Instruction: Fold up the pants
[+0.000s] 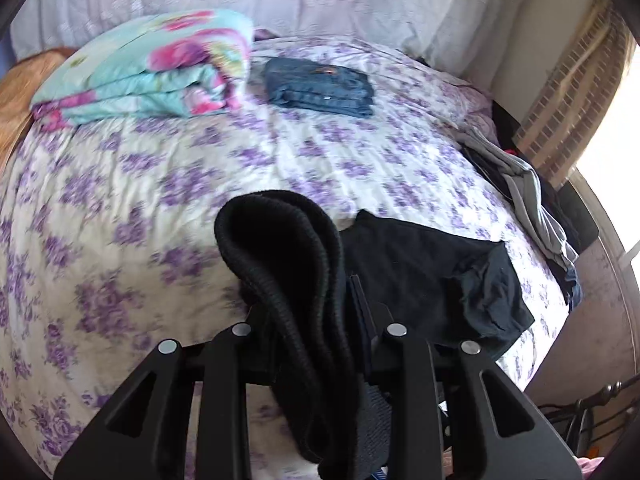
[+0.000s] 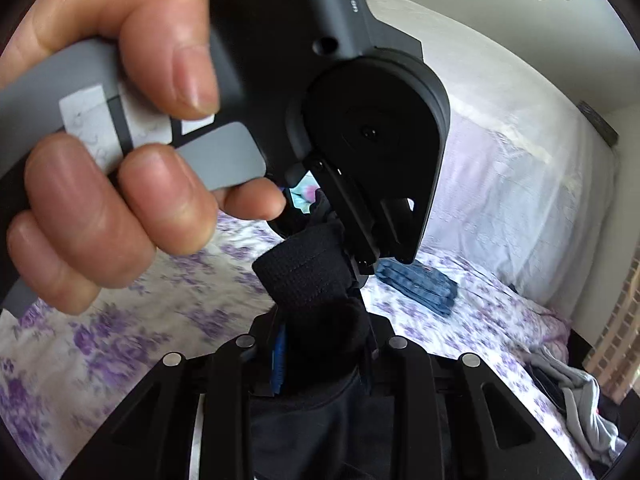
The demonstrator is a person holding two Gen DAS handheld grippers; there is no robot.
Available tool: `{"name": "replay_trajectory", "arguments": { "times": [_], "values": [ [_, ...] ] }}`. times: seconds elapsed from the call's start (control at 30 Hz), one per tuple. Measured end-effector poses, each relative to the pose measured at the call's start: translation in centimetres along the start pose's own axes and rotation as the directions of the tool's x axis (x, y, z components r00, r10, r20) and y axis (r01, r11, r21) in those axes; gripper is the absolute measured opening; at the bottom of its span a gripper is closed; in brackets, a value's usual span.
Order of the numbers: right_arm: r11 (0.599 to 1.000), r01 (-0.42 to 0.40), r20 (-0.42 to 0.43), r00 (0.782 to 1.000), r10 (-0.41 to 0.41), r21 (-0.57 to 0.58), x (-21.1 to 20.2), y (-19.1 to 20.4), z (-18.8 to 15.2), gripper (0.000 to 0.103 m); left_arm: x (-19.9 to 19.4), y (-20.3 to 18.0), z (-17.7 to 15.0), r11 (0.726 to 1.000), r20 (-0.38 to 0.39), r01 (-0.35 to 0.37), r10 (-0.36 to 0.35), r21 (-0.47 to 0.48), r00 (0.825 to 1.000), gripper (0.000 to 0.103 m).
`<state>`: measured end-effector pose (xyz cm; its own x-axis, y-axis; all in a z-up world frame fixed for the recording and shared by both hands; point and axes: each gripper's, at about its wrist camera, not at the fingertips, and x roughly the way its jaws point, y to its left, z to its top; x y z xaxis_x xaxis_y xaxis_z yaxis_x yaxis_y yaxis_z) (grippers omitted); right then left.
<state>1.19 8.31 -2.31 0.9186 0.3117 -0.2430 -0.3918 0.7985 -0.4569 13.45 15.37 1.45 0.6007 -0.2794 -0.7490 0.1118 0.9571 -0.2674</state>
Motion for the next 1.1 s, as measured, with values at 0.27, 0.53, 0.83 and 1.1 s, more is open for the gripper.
{"name": "replay_trajectory", "arguments": {
  "times": [0.27,0.53,0.83,1.1],
  "values": [
    [0.989,0.109,0.007,0.994,-0.11,0.097,-2.4,-5.6,-2.2,0.028,0.8,-8.0,0.7,0.994,0.02,0.079,-0.081,0.074,0.997,0.027],
    [0.961,0.157,-0.055,0.987,-0.148,0.228,-2.8,-12.3,-6.1,0.028,4.7,-15.3,1.3,0.987,-0.043,0.127,-0.123,0.102,0.991,0.027],
    [0.899,0.248,-0.093,0.969,-0.23,0.36,-3.8,-18.1,-9.9,0.028,8.8,-23.4,2.1,0.97,-0.112,0.17,-0.152,0.177,0.982,0.027],
    [0.838,0.304,-0.177,0.952,-0.25,0.453,-5.3,-21.3,-13.7,0.028,13.5,-29.0,2.0,0.957,-0.191,0.193,-0.152,0.217,0.97,0.027]
  ]
}}
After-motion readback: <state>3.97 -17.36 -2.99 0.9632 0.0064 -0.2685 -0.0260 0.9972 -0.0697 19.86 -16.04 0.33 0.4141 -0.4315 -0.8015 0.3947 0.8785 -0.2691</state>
